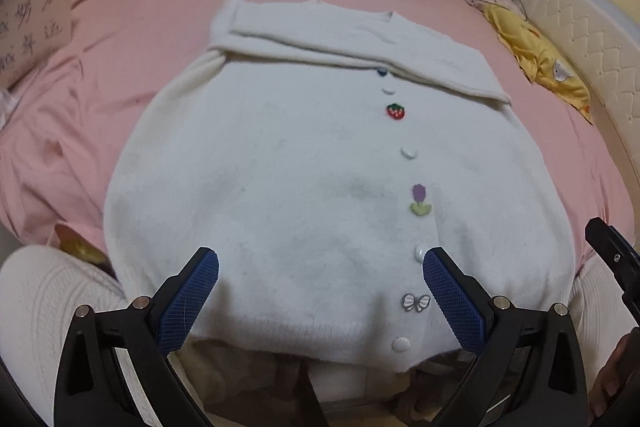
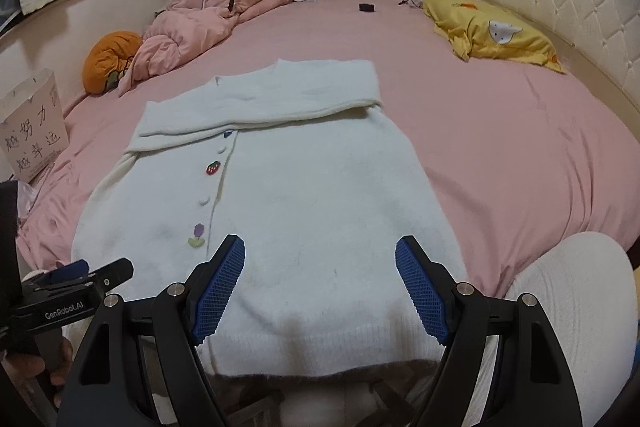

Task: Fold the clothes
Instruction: 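Open the right tool and pull both tools back above the cardigan, then grasp the cardigan hem with the left tool while the right tool grasps it too, then lift the hem with both tools and fold it up onto the collar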

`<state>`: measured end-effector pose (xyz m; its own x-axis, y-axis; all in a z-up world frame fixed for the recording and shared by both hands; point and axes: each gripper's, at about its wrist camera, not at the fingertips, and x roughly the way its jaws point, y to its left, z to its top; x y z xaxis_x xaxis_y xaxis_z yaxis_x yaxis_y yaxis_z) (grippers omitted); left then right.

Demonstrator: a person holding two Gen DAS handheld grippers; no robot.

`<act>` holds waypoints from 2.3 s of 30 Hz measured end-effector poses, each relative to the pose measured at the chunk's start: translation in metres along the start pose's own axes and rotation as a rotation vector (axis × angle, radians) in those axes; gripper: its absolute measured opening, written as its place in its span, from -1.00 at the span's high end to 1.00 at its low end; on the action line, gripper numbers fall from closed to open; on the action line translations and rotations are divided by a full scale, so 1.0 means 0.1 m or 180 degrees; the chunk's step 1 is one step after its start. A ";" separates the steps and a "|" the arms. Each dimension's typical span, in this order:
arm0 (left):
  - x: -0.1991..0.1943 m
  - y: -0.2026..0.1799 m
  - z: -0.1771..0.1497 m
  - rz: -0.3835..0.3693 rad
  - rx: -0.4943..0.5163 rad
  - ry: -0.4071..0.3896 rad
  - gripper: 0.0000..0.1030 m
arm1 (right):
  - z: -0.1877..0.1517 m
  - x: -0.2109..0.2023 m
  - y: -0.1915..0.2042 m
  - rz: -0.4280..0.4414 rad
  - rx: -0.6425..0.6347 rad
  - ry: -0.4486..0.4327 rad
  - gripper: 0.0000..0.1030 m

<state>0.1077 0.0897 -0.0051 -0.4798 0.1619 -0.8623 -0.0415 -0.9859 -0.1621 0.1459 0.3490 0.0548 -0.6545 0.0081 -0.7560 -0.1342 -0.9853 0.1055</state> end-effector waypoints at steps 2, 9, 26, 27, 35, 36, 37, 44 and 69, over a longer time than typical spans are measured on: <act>0.02 -0.01 0.01 -0.0068 0.0031 0.0093 -1.00 | 0.01 0.06 -0.05 0.0083 0.0058 0.0126 -0.52; -0.18 0.50 0.20 -0.0036 0.0521 0.0537 -1.00 | 0.19 0.43 -0.55 0.0045 0.0416 0.0961 -0.52; 0.75 1.20 -0.04 -0.0422 -0.0020 0.2059 0.27 | -0.17 1.23 -1.09 0.0163 0.1045 0.2474 -0.51; 0.77 1.20 -0.06 -0.0375 -0.0004 0.2075 0.57 | -0.18 1.22 -1.09 0.0196 0.1021 0.2474 -0.51; 0.44 1.22 -0.10 -0.0624 -0.0153 0.1794 0.79 | -0.24 1.00 -1.32 0.0724 0.1169 0.2362 0.82; 0.37 1.21 -0.09 -0.0693 -0.0179 0.1738 0.79 | -0.22 0.96 -1.34 0.0848 0.1211 0.2334 0.82; 0.30 1.20 -0.07 -0.0786 -0.0208 0.1657 0.80 | -0.20 0.92 -1.36 0.0932 0.1244 0.2299 0.82; -0.12 1.13 0.37 -0.1347 -0.0404 0.0978 0.80 | 0.07 0.70 -1.49 0.1520 0.1512 0.1826 0.83; 0.79 1.42 3.06 -0.0763 -0.1260 -0.0190 0.80 | 2.71 1.74 -1.36 0.1242 0.1152 0.0304 0.83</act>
<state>-0.2042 -0.0504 0.0501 -0.5476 0.3690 -0.7510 0.1749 -0.8272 -0.5340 -0.1511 0.5310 0.0838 -0.6387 -0.3790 -0.6697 -0.1533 -0.7902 0.5934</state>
